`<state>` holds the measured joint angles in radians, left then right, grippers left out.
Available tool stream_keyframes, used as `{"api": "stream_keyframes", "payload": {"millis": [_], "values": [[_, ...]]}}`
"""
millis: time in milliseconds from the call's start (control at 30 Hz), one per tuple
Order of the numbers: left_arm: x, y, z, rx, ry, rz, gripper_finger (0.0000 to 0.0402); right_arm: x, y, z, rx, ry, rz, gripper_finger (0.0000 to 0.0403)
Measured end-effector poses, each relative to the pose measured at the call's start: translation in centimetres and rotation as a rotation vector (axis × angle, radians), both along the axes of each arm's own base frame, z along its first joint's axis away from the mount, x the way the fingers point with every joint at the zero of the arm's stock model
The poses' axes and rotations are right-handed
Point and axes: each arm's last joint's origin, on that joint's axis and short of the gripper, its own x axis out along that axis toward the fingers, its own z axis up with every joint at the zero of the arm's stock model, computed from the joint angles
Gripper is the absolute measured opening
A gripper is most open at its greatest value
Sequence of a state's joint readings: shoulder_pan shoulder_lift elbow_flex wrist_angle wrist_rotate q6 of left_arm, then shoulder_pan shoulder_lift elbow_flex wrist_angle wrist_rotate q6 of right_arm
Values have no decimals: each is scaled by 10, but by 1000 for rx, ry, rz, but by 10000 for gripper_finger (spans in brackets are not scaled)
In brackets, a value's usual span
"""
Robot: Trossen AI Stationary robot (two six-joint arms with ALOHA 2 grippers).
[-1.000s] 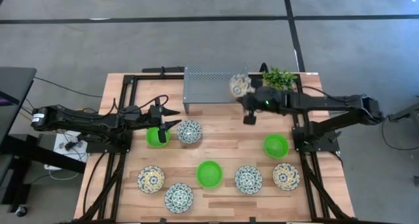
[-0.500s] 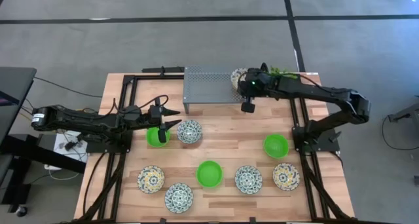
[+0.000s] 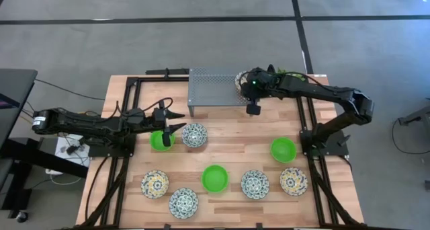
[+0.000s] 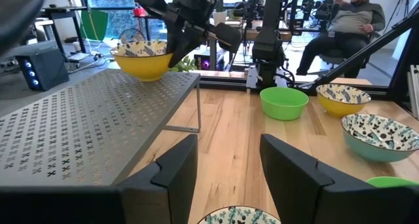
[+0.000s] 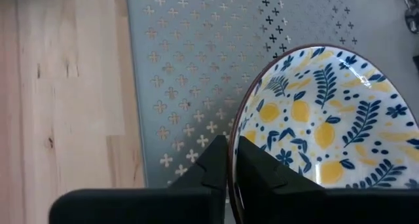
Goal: Pick & Place Mini bowls
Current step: Put the top yellow patterned bowl on the shelf, then put the top green patterned bowl on the shelf
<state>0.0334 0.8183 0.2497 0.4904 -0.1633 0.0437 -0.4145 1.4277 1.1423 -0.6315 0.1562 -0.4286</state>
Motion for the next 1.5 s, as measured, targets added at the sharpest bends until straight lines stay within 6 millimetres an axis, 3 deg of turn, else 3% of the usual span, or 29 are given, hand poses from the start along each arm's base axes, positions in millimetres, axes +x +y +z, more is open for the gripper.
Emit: {"api": "stream_keyframes", "payload": {"millis": [333, 667, 933, 1133, 1300, 1500], "values": [[0, 0, 0, 0, 0, 0, 167, -1, -1, 1, -2, -1, -5, 84], [0, 0, 0, -18, -4, 1, 167, -4, 18, 16, -51, -38, 56, 138], [1, -6, 1, -77, -14, -27, 167, -13, 56, 41, -115, -125, 138, 194], [6, -16, 25, -75, -68, -38, 150, -22, 98, 54, -16, -212, 232, 207], [11, -23, 38, -124, 97, 4, 135, -25, 123, 44, 153, -175, 292, 200], [10, -32, 35, -242, 354, 34, 139, -15, 143, -11, 210, -151, 350, 188]]}}
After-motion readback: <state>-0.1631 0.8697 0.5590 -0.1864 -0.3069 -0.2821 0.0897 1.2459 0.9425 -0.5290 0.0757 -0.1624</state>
